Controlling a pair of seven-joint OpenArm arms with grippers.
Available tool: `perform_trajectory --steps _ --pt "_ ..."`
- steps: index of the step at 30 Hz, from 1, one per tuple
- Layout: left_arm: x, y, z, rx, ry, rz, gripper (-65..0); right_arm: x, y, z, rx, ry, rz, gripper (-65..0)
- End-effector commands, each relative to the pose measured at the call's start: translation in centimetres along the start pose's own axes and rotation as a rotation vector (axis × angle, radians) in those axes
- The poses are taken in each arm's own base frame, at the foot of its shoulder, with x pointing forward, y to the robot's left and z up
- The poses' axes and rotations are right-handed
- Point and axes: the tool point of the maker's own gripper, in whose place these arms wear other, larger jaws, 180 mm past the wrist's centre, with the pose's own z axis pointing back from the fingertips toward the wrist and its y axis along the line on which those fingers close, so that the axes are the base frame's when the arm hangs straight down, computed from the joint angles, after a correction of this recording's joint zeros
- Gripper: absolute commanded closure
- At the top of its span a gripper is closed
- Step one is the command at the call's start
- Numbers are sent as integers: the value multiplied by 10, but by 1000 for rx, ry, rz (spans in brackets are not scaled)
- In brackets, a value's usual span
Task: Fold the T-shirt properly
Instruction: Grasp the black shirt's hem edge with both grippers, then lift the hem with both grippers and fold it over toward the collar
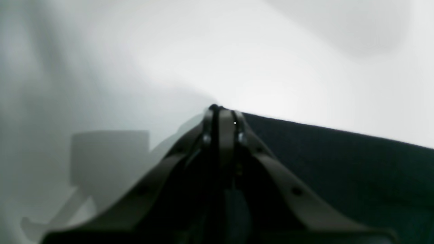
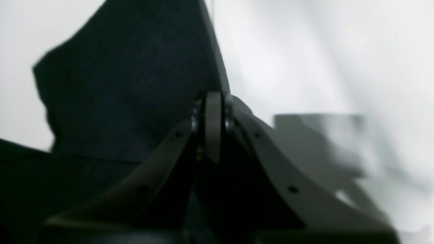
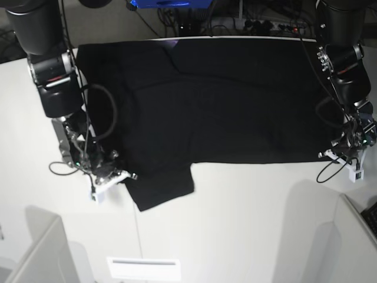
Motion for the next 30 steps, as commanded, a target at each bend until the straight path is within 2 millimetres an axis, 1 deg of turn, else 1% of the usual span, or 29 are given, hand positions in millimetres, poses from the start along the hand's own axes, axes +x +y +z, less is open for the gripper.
perform_trajectory --steps 1,3,6,8,10,12,16,21,22,24,26,27,30 --pt "-1 -7 1 -39 28 -33 0 2 -15 5 -44 19 -5 0" --pt "-1 -16 2 -89 28 -64 0 7 -18 7 -44 2 -27 0" --pt "-7 -15 2 -92 36 -70 0 10 -18 8 -43 -3 -24 0" --pt "-2 -17 7 -100 1 -69 0 16 -10 10 -24 -22 -9 0" --pt "7 -19 17 -113 -57 -69 0 18 0 13 1 -39 8 0" --pt "10 -22 26 -122 -76 -81 0 23 8 15 19 -56 21 0" --pt "10 -28 38 -131 -41 -117 0 24 10 16 22 -60 23 0" --pt "15 -29 52 -116 -73 -178 0 17 7 15 17 -50 20 0" --pt "16 -29 53 -115 -77 -185 0 17 3 16 12 -52 22 0" --pt "14 -29 55 -113 -77 -191 0 23 4 20 18 -67 33 0" --pt "14 -29 55 -111 -77 -193 0 23 11 23 38 -87 48 0" --pt "14 -28 55 -111 -78 -192 0 27 16 27 48 -115 59 0" --pt "15 -28 56 -110 -80 -192 0 30 19 37 62 -154 85 0"
